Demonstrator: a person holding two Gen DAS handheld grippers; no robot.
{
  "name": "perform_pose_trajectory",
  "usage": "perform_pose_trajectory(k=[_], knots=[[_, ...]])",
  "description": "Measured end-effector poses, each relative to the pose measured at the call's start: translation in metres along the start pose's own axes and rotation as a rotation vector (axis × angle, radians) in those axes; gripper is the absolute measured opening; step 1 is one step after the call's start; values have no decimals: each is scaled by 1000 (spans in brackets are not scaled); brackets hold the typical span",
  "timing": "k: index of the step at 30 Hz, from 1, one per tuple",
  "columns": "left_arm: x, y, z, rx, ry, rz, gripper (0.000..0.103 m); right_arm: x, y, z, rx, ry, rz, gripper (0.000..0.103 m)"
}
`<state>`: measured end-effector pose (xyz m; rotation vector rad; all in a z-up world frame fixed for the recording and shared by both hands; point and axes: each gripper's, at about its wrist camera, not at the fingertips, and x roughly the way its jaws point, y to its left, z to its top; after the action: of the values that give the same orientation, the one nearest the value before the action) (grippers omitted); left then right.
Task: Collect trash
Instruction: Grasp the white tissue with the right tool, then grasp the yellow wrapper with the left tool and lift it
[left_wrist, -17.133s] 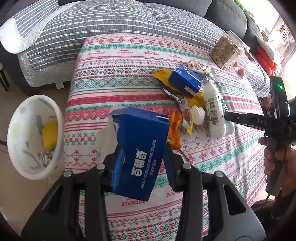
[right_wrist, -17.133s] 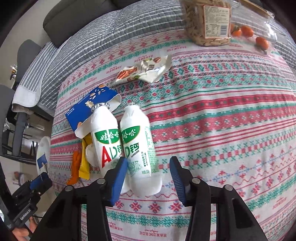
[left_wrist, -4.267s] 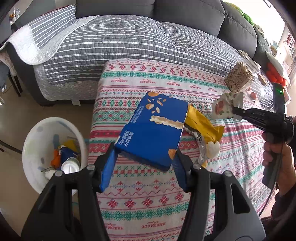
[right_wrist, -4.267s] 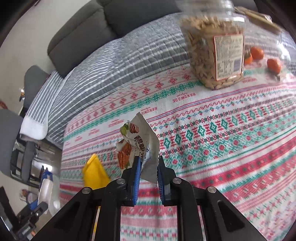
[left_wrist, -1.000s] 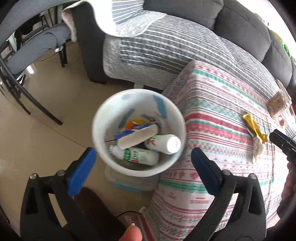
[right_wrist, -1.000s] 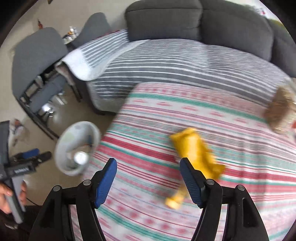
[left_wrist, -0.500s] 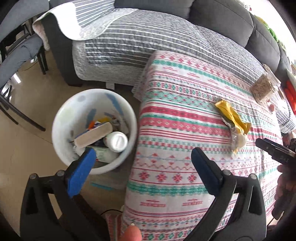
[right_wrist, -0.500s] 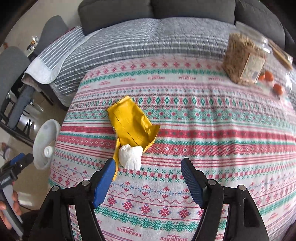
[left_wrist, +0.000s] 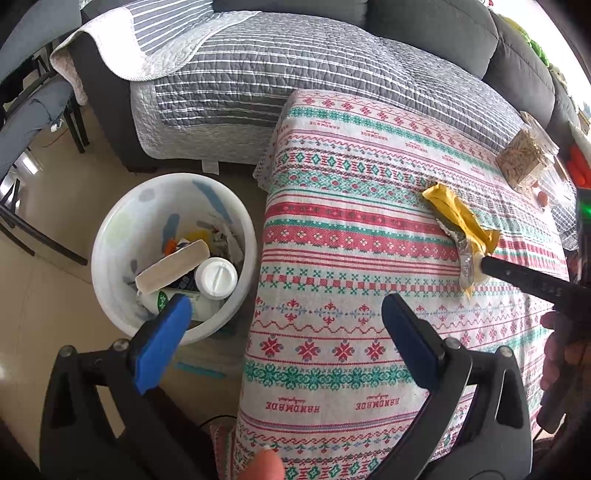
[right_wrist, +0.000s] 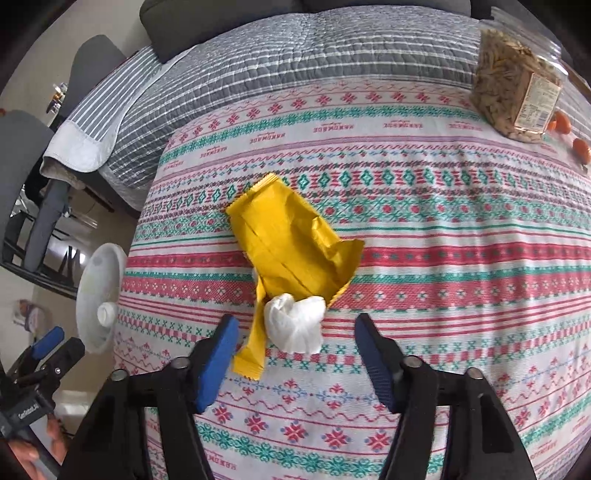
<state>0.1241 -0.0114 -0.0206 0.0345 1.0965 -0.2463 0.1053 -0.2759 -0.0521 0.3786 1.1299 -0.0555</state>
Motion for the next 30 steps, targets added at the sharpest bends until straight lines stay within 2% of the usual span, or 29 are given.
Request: perform_pose_trajectory(k=[3,5,8,17,26,30], knots=[[-1,-1,-1,10,-4,0,102,7,2,1,-4,16,2,45],[-1,-3,-1,16,-4,1,102,10,2,1,-11,26,11,28],[-2,-5,-1,19,-2,-8,102,11,4,2,-32,25,13,19],[9,-33,7,36,25,-56,102,-25,-17,-1,-17,-24,41,17],[28,-89,21,67,35,-114,102,-56,-75,-2,93,-63,12,17],[39,-110,28,46,24,-177,102,-70,-101,-1,128,-91,2,17]])
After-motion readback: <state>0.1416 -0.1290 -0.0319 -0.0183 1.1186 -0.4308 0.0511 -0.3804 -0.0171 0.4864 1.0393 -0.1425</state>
